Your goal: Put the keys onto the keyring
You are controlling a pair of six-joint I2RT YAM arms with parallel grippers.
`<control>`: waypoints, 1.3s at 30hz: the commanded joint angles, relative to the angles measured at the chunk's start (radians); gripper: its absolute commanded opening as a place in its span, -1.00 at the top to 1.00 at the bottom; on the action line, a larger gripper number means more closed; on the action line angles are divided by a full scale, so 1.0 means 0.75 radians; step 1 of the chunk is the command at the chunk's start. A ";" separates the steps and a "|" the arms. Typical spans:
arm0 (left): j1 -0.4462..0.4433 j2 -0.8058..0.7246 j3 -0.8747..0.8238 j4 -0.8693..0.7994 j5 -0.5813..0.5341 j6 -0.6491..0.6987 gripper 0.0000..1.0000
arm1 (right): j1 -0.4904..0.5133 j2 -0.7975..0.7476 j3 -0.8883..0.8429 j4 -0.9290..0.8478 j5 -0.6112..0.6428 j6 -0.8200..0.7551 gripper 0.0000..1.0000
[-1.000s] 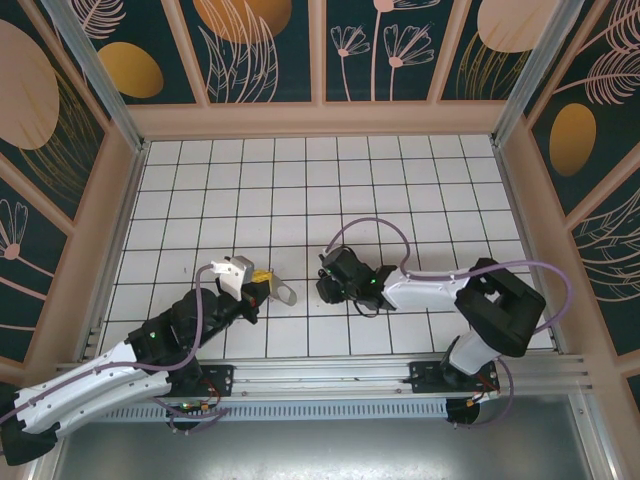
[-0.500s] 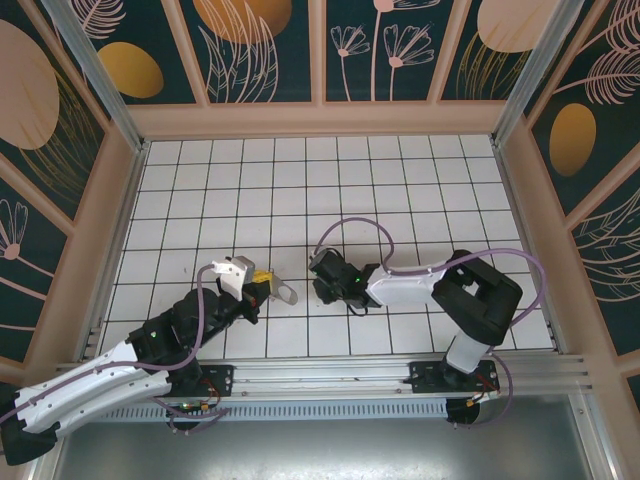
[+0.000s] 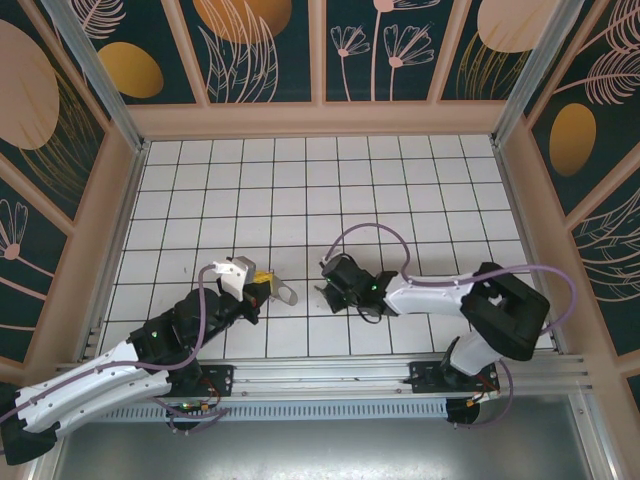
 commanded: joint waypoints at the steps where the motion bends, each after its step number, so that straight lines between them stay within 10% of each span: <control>1: 0.007 0.008 0.003 0.076 0.004 0.011 1.00 | -0.018 -0.081 -0.078 0.021 -0.080 0.030 0.89; 20: 0.007 0.048 0.021 0.091 0.020 0.013 1.00 | -0.087 -0.155 -0.184 0.085 -0.238 0.076 0.42; 39: 0.008 0.066 0.023 0.099 0.032 0.025 1.00 | -0.135 -0.296 -0.256 0.132 -0.326 0.139 0.44</control>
